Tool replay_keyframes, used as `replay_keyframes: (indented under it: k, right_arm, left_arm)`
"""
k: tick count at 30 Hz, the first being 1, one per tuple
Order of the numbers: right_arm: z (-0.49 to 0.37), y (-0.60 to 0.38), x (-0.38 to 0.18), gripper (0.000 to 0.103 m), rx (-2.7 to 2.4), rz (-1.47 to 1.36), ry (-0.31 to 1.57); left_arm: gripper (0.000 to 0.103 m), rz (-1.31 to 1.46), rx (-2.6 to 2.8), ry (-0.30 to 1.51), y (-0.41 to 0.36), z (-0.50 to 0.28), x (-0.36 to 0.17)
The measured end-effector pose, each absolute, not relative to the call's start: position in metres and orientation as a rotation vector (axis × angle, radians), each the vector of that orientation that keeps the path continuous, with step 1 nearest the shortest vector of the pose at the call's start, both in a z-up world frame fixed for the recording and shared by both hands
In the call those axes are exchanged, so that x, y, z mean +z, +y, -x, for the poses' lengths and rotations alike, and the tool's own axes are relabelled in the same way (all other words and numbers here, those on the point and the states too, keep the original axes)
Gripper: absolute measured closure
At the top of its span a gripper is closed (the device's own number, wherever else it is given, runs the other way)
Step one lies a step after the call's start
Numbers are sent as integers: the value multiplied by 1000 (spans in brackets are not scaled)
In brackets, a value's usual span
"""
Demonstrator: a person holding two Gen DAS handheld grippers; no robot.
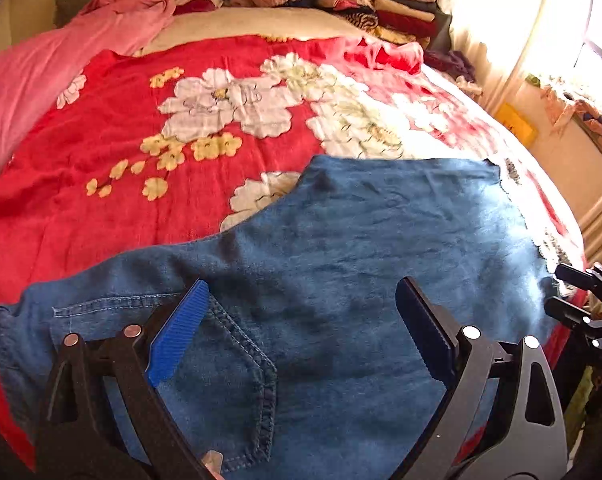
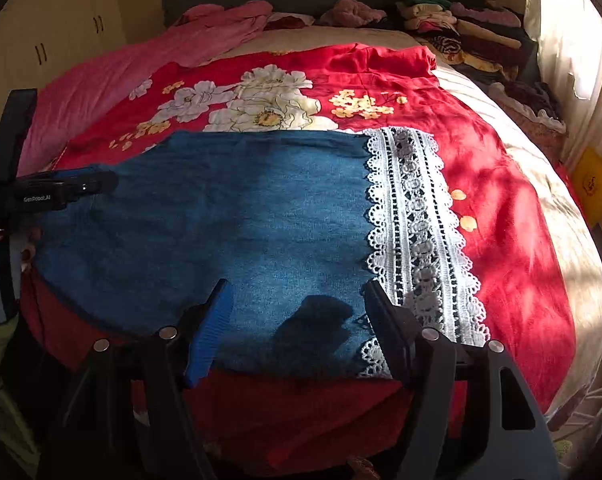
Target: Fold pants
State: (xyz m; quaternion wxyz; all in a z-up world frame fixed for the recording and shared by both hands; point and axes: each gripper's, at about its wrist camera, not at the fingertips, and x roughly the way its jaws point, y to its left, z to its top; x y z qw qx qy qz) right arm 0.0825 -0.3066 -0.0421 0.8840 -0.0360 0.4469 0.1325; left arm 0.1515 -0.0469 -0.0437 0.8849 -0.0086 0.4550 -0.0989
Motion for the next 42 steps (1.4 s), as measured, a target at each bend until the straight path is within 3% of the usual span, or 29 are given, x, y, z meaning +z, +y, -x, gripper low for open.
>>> replay_keyframes:
  k: [7, 20, 21, 22, 23, 42]
  right_arm:
    - [-83, -326, -48, 36, 271, -18, 957]
    - [-55, -346, -14, 36, 257, -72, 847]
    - [-53, -348, -11, 31, 255, -75, 840]
    - [-51, -349, -8, 19, 250, -79, 829]
    - [-49, -350, -6, 18, 245, -83, 818]
    - [-33, -375, 17, 13, 202, -145, 731]
  left_arm:
    - [15, 6, -165, 954, -32, -145, -62]
    - [10, 30, -165, 903, -25, -109, -31]
    - [10, 23, -162, 892, -26, -107, -27]
    - [10, 19, -161, 886, -27, -105, -24]
    - [10, 16, -161, 881, -28, -104, -21]
    - [10, -10, -251, 801, -69, -93, 28]
